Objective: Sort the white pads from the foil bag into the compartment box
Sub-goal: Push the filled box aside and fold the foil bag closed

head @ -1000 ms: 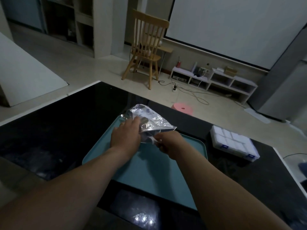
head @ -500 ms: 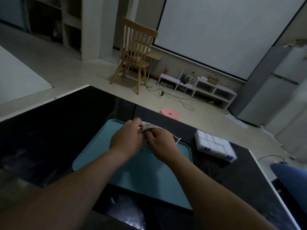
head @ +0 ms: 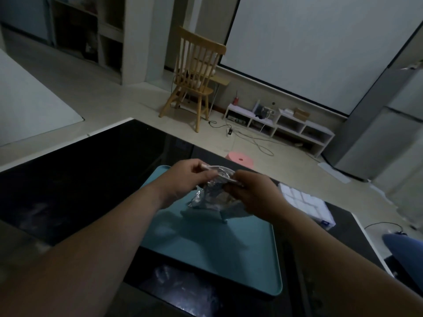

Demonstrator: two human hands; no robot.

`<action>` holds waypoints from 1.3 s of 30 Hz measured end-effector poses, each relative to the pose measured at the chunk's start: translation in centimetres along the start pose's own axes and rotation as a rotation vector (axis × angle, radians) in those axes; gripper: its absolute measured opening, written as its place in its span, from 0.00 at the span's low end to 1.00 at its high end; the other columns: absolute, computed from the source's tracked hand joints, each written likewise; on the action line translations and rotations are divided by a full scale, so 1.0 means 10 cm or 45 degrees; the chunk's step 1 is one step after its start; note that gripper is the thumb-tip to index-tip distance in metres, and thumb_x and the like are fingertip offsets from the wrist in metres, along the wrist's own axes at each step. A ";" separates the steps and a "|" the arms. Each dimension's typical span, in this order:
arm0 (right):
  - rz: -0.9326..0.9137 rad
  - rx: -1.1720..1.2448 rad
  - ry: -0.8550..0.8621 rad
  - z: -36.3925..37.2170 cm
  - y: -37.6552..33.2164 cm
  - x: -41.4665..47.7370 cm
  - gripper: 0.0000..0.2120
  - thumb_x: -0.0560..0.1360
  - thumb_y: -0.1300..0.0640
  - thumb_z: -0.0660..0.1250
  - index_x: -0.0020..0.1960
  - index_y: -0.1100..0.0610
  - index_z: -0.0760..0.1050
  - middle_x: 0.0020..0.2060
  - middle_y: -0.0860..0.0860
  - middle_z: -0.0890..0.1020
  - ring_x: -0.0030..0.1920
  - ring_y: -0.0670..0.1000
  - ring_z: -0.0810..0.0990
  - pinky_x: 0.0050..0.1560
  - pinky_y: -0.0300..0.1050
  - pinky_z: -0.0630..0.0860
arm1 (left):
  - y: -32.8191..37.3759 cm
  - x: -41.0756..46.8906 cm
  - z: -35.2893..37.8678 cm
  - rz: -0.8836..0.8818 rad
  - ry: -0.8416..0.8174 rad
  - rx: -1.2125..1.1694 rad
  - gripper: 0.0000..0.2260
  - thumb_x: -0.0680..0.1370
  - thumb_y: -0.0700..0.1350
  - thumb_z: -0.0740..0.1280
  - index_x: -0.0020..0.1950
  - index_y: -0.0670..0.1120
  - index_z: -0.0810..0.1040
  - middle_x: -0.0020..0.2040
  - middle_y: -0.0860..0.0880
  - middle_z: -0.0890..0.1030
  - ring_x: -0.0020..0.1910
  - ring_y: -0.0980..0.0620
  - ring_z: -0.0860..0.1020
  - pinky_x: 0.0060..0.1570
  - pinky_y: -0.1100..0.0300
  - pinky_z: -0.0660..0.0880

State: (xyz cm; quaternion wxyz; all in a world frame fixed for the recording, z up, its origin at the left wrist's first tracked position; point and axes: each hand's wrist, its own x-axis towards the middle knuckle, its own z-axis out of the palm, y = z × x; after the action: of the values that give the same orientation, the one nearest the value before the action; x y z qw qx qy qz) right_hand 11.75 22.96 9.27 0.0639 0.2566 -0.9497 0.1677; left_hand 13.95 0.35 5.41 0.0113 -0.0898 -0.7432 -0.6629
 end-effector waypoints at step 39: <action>0.022 -0.024 0.141 0.01 -0.47 0.30 0.07 0.84 0.58 0.65 0.55 0.56 0.82 0.43 0.47 0.80 0.41 0.47 0.78 0.42 0.40 0.76 | -0.11 0.03 0.17 0.246 0.200 0.144 0.07 0.82 0.46 0.68 0.46 0.48 0.82 0.41 0.43 0.82 0.45 0.40 0.79 0.48 0.42 0.78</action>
State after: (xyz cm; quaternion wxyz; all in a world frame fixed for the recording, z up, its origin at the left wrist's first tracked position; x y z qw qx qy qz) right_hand 11.61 17.70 11.15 0.1172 0.2382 -0.9484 0.1733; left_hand 13.63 2.00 4.21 0.1383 -0.1080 -0.7641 -0.6208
